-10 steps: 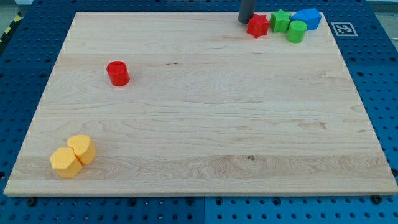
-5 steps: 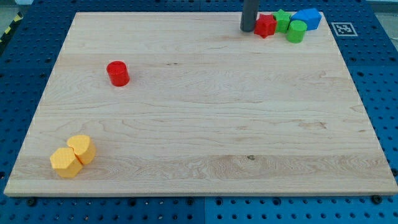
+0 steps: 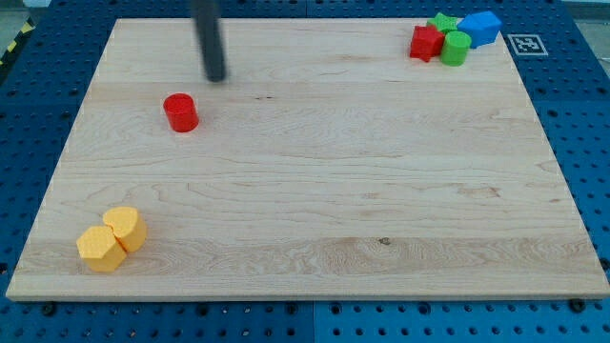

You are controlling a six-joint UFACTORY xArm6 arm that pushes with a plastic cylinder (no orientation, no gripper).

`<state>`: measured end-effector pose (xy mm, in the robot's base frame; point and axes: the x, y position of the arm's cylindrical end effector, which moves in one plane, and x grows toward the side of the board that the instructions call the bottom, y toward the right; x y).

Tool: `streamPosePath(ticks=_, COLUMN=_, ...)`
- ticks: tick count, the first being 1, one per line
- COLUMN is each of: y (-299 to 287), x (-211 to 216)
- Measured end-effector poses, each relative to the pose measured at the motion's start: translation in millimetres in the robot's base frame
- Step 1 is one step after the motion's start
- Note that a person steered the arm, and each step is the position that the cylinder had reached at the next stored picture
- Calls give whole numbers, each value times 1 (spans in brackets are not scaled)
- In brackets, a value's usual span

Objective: Push the red star into the green blocks

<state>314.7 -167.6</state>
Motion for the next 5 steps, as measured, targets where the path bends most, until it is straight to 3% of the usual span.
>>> streamPosePath(ticks=1, y=-49, x=-8)
streamPosePath(ticks=2, y=-70, x=14)
streamPosePath(ticks=4, y=-71, x=83)
streamPosePath(ticks=5, y=-71, x=85)
